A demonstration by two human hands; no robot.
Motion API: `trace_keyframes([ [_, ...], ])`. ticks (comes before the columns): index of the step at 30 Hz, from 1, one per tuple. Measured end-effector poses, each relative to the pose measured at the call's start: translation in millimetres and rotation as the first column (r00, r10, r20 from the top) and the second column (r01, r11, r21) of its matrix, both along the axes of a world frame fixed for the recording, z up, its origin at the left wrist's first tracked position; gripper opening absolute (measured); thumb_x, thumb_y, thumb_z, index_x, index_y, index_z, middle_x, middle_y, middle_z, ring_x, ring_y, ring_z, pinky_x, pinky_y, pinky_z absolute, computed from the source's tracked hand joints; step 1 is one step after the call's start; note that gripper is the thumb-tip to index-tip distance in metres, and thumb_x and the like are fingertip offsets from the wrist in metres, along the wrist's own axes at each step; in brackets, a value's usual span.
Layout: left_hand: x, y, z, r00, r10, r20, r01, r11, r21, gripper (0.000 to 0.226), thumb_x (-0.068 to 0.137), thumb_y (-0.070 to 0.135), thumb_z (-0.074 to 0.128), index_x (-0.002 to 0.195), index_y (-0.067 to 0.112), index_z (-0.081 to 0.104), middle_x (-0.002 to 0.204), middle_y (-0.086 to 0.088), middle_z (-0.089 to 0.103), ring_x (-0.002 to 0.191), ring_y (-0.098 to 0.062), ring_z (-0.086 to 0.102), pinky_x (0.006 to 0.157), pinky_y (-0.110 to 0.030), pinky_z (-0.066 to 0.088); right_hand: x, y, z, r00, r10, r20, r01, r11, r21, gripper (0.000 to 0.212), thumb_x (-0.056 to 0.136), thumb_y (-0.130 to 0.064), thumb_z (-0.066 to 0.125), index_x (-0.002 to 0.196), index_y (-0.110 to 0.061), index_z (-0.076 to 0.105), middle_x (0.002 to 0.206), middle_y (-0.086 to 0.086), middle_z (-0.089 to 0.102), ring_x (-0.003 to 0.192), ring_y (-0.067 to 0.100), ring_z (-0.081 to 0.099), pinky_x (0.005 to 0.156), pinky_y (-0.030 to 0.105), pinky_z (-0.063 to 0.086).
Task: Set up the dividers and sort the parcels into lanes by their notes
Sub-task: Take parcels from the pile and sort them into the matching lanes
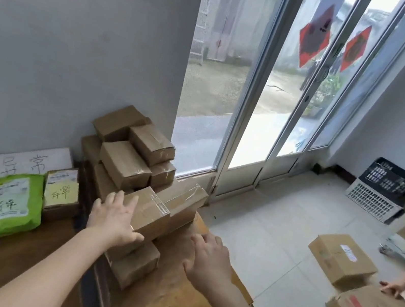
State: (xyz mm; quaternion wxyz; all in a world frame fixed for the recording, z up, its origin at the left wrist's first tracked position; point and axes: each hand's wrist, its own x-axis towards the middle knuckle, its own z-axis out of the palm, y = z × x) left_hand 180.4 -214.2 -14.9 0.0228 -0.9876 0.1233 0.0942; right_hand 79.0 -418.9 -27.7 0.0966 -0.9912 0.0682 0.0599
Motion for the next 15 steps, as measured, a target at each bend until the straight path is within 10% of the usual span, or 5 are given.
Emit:
trace_keyframes([
  [11,16.9,-17.0,-8.0,0.951,0.229,-0.207,-0.273,0.936,-0.220,0.124,0.055,0.079,0.069,0.154,0.038,0.007,0.150,-0.008,0.028,0.137,-0.029,0.030,0.109,-0.049,0.030,45.6,-29.0,-18.9,0.990,0.141,0.004,-0.140,0.982,0.124,0.053,0.095,-0.045,0.052,0.143,-0.027,0.041,0.144,-0.001,0.045,0.134,0.021,0.037,0.112,0.036,0.032],
  [15,2.3,-16.2,17.1,0.837,0.170,-0.520,-0.533,0.468,-0.705,0.125,0.038,0.069,0.081,0.147,0.042,0.028,0.137,-0.001,0.040,0.120,-0.022,0.050,0.092,-0.037,0.047,58.2,-28.2,-14.0,0.983,0.132,0.126,-0.171,0.905,0.390,0.041,0.097,-0.046,0.048,0.136,-0.030,0.049,0.132,-0.009,0.054,0.124,0.013,0.044,0.108,0.032,0.039],
])
